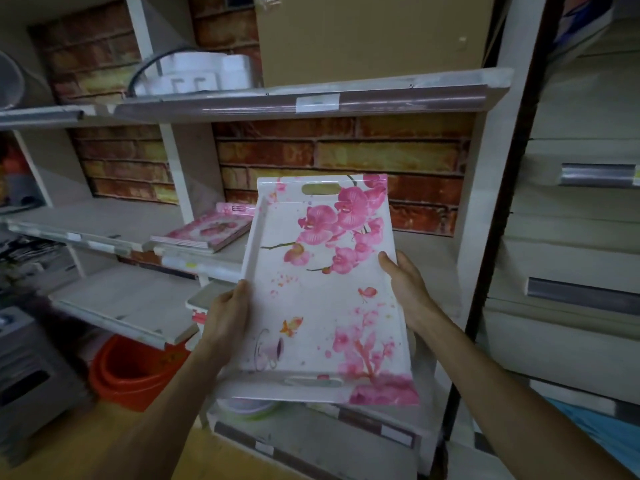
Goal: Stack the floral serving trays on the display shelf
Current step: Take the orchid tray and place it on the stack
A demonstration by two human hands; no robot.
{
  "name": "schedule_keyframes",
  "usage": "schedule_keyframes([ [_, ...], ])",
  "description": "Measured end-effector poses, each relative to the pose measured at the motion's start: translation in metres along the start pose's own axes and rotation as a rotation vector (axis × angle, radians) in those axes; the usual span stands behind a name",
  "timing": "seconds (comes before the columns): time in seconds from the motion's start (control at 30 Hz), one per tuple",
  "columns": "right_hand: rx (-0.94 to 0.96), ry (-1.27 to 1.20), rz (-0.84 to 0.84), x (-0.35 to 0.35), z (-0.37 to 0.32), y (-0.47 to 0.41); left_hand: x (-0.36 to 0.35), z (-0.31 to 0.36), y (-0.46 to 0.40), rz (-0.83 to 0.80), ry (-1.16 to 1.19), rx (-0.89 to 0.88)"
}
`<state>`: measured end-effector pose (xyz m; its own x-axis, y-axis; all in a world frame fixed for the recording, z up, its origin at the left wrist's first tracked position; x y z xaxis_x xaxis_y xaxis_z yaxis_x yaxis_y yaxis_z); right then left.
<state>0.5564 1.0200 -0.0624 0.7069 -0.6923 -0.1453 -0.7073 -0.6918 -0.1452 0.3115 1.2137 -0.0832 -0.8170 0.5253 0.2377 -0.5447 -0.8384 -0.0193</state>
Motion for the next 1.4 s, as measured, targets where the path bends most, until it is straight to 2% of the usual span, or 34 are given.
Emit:
schedule_keyframes([
  [0.13,0.036,0.068,0.032,-0.009,-0.007,-0.045,0.004,0.003,-0.054,-0.013,0.011,0.048],
  [0.3,0.034,0.034,0.076,-0.017,-0.011,-0.105,0.008,0.024,-0.135,-0.020,0.046,0.051],
  [0.63,0.136,0.198,0.225,-0.016,-0.024,-0.212,-0.013,0.068,-0.266,-0.133,0.064,-0.094],
  [0.9,0.178,0.304,0.314,-0.014,-0.010,-0.260,-0.031,0.074,-0.332,-0.167,-0.027,-0.174],
  [1.4,0.076,0.456,0.480,-0.021,0.038,-0.304,-0.055,0.048,-0.431,-0.231,-0.269,-0.256],
])
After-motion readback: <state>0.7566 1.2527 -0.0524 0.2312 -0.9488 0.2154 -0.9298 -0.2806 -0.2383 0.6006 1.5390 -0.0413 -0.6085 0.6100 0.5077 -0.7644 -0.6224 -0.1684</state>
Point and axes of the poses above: each hand's wrist, its own y-axis away from the middle knuckle, its own x-axis out of the back of the hand, z = x × y, the point moved 8 cm from there along -y, towards the middle knuckle, and after that the axes turned 6 degrees about -z, right-handed, at the moved point
